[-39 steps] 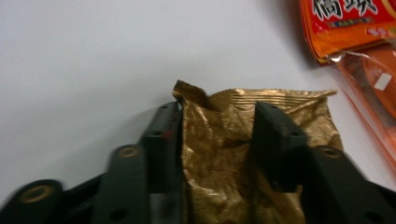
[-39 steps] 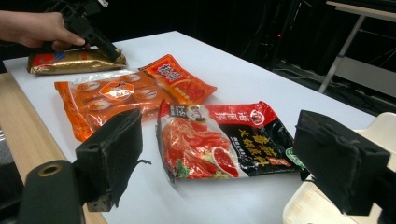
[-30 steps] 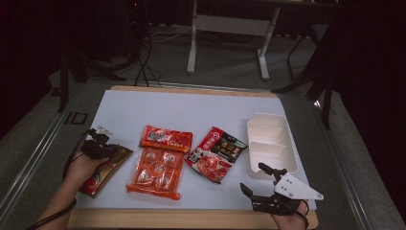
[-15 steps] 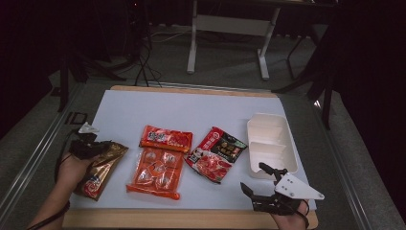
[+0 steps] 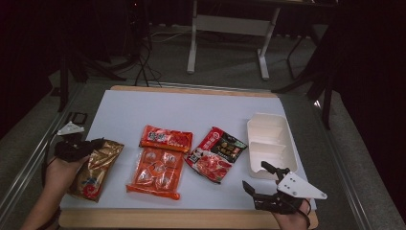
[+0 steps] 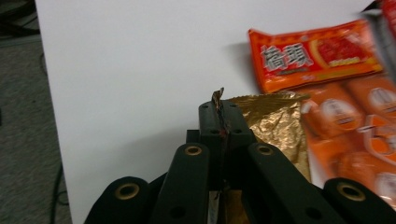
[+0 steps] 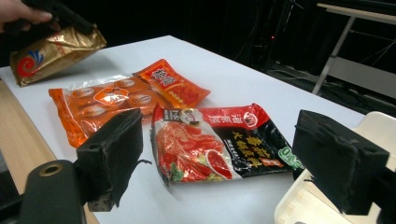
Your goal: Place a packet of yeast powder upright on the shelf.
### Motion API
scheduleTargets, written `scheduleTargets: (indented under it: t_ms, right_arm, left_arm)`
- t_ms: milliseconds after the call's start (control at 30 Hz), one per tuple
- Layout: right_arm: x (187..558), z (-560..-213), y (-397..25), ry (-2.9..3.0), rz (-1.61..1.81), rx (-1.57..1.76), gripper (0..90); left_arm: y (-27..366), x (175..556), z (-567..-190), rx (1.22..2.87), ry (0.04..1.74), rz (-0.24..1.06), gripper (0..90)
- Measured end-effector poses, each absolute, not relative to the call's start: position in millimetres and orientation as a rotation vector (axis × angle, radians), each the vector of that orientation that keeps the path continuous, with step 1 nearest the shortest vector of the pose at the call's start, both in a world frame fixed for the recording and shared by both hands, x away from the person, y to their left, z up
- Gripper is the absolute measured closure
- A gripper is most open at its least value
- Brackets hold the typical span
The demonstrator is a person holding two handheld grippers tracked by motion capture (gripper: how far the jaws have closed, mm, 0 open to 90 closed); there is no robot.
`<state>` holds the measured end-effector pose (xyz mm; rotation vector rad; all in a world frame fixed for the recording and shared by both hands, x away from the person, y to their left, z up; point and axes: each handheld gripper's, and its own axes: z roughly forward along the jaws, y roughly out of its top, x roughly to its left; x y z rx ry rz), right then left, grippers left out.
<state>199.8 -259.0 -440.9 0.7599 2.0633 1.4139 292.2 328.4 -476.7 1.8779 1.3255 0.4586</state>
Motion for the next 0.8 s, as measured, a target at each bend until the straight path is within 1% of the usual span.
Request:
scheduleTargets:
  t_ms: [167, 367, 500, 600, 800]
  right_arm:
    - [200, -440, -260, 2.058, 1.416, 0.775, 16.1]
    - [201, -440, -259, 2.063, 1.410, 0.784, 14.1]
    - [203, -441, -258, 2.074, 1.401, 0.795, 13.2]
    - [204, -441, -258, 2.085, 1.397, 0.815, 10.4]
    - [206, -439, -259, 2.101, 1.420, 0.822, 10.2]
  left_arm:
    - [326, 284, -462, 1.862, 1.282, 0.480, 89.8]
    - [320, 277, -442, 1.786, 1.222, 0.481, 89.8]
    - [309, 276, -431, 1.770, 1.176, 0.477, 89.8]
    - [302, 276, -425, 1.747, 1.151, 0.464, 89.8]
    - [281, 277, -413, 1.685, 1.079, 0.445, 89.8]
